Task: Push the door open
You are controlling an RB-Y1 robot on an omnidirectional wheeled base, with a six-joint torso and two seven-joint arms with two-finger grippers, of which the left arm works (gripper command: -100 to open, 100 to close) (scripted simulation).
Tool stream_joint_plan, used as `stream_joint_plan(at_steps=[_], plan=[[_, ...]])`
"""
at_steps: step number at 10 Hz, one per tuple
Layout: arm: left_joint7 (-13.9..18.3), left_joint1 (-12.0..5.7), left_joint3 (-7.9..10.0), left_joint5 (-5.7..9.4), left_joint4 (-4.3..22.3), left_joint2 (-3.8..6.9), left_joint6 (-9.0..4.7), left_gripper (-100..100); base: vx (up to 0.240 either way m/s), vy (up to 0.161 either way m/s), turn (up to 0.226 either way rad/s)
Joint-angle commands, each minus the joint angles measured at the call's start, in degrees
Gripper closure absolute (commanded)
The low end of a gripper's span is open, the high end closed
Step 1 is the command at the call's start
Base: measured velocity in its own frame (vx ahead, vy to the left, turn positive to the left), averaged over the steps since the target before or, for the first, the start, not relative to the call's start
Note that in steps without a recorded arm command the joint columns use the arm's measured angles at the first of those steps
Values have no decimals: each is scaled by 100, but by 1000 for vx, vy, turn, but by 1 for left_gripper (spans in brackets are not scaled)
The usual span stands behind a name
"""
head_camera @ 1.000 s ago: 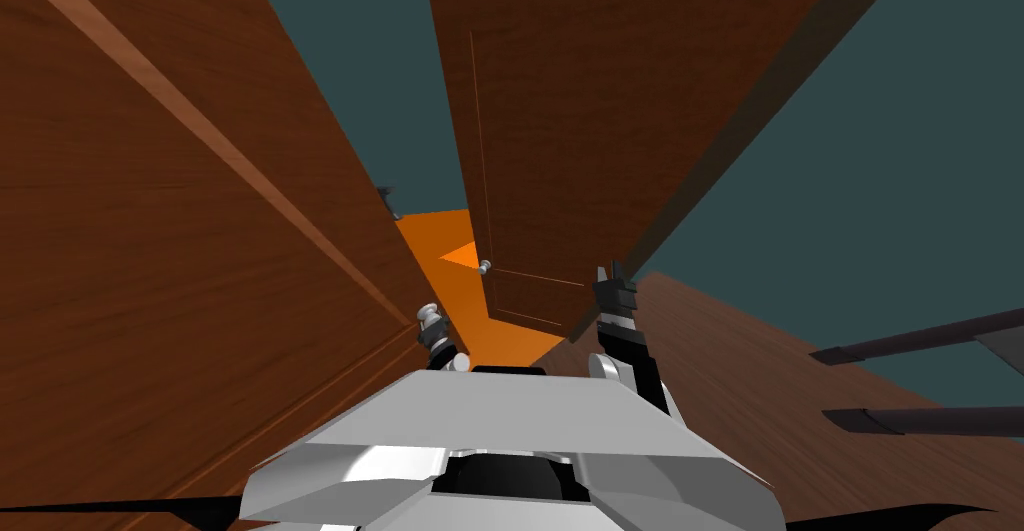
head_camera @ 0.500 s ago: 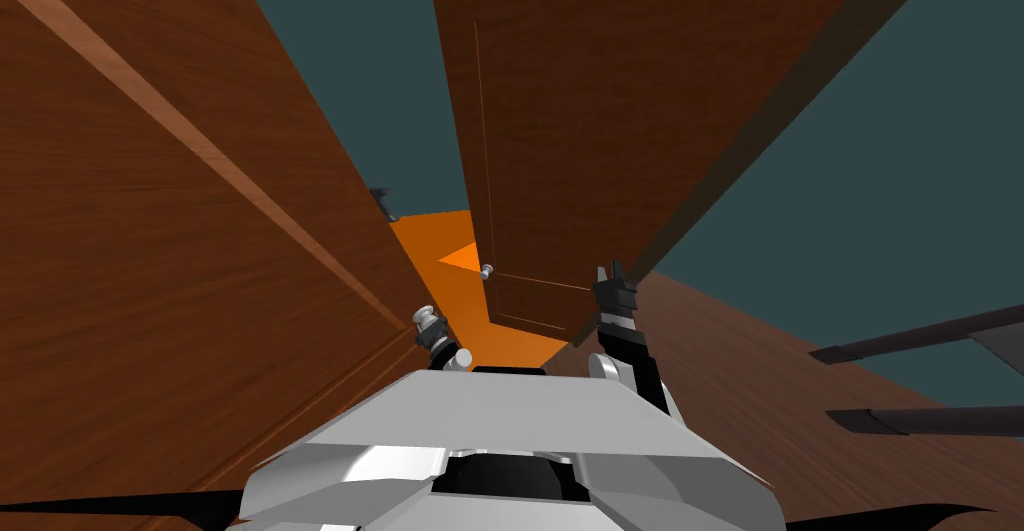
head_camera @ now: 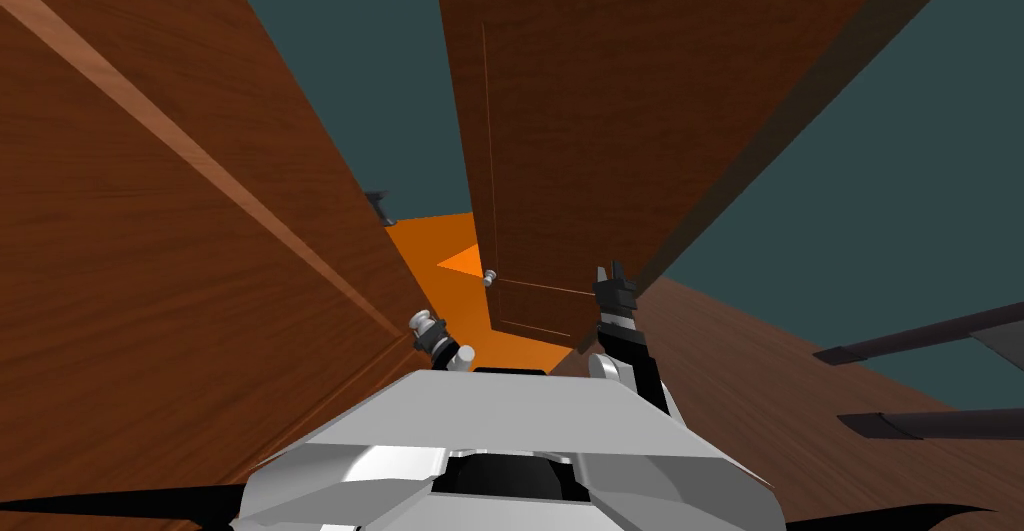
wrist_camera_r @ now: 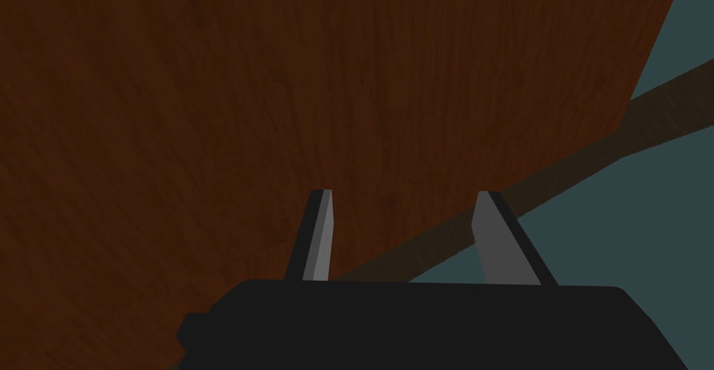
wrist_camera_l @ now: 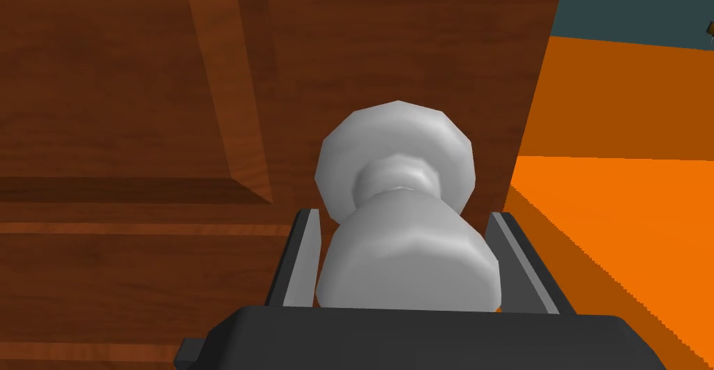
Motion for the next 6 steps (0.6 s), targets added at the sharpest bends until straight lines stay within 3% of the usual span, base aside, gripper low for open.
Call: stream_joint_plan(at_steps=[1, 2, 6], plan=[[0, 0, 0, 0, 0, 0, 0, 100, 54, 42, -4], [-12, -32, -14, 92, 28, 69, -98, 100, 20, 108, 27], [-15, -81, -69, 271, 89, 185, -254, 100, 5, 163, 11]])
